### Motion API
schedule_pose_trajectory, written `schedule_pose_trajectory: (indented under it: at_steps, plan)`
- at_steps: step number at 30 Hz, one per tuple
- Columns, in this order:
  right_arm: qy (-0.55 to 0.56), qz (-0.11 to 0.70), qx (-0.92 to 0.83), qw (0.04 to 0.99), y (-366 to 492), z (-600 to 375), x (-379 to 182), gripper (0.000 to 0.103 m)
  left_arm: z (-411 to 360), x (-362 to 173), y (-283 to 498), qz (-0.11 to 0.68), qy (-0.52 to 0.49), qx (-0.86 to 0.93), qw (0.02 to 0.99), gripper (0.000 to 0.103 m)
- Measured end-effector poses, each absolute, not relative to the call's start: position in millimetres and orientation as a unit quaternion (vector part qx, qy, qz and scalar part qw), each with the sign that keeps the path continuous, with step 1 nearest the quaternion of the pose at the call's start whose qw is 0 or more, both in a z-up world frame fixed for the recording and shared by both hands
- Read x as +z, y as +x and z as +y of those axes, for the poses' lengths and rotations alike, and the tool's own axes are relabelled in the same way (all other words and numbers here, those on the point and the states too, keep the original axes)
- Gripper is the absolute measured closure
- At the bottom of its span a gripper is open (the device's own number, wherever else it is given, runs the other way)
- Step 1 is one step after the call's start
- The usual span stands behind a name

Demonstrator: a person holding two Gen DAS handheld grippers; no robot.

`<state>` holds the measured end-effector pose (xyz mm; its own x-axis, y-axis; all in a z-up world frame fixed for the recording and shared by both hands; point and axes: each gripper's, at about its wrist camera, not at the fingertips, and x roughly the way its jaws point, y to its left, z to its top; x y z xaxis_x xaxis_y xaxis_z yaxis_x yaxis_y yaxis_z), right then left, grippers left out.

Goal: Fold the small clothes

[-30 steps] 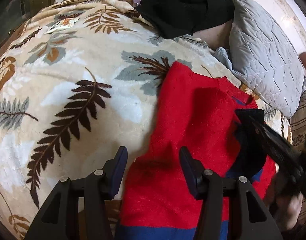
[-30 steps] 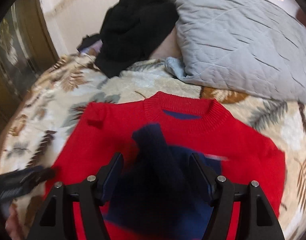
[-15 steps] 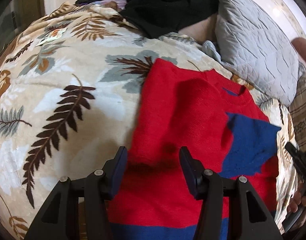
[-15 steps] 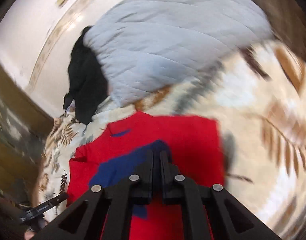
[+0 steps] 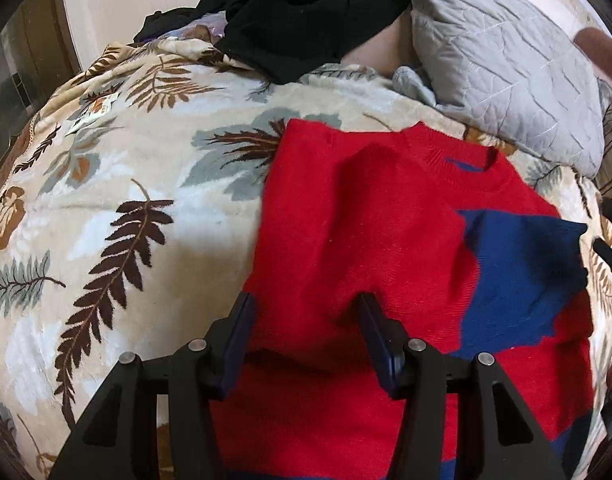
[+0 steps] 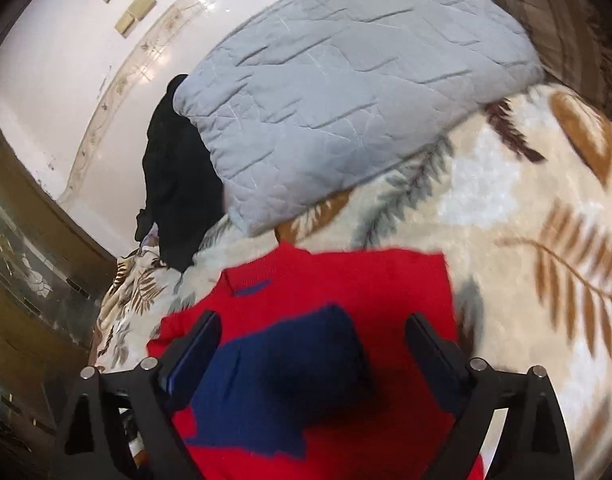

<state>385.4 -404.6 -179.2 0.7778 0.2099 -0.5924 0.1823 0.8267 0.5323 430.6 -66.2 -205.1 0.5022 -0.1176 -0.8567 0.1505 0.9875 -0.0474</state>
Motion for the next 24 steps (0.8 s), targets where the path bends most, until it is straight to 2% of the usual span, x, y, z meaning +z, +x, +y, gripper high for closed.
schedule_pose_trajectory:
  at_steps: [1, 2, 3, 5, 7, 9, 11, 17, 20, 22, 24]
  plan:
    - [0.286, 0.345, 0.011, 0.894, 395, -403, -184, 0.019, -65, -206, 433, 0.494, 0.017, -0.075, 0.866, 0.048]
    - [0.279, 0.356, 0.014, 0.892, 403, -402, -188, 0.034, -64, -207, 434, 0.495, 0.016, -0.073, 0.866, 0.047]
    - [0.269, 0.375, 0.018, 0.887, 414, -398, -196, 0.041, -63, -208, 435, 0.498, 0.014, -0.07, 0.864, 0.047]
    - [0.252, 0.411, 0.019, 0.876, 429, -392, -209, 0.082, -60, -211, 438, 0.505, 0.005, -0.069, 0.86, 0.047]
    - [0.226, 0.426, 0.009, 0.876, 428, -384, -211, 0.087, -57, -207, 436, 0.499, -0.003, -0.068, 0.864, 0.047]
    - [0.218, 0.399, 0.01, 0.891, 415, -382, -198, 0.089, -57, -201, 434, 0.486, 0.001, -0.064, 0.872, 0.047]
    - [0.223, 0.369, 0.004, 0.902, 395, -388, -185, 0.097, -58, -198, 432, 0.476, 0.003, -0.065, 0.877, 0.047]
    - [0.263, 0.376, -0.054, 0.887, 379, -429, -201, 0.097, -76, -212, 432, 0.488, 0.045, -0.068, 0.869, 0.045]
    - [0.307, 0.34, -0.007, 0.889, 369, -429, -194, 0.093, -81, -212, 431, 0.484, 0.061, -0.066, 0.871, 0.042]
    - [0.283, 0.32, 0.03, 0.904, 367, -413, -176, 0.093, -80, -210, 431, 0.483, 0.054, -0.068, 0.871, 0.042]
    - [0.257, 0.335, 0.054, 0.905, 374, -392, -173, 0.087, -81, -207, 430, 0.476, 0.049, -0.074, 0.875, 0.042]
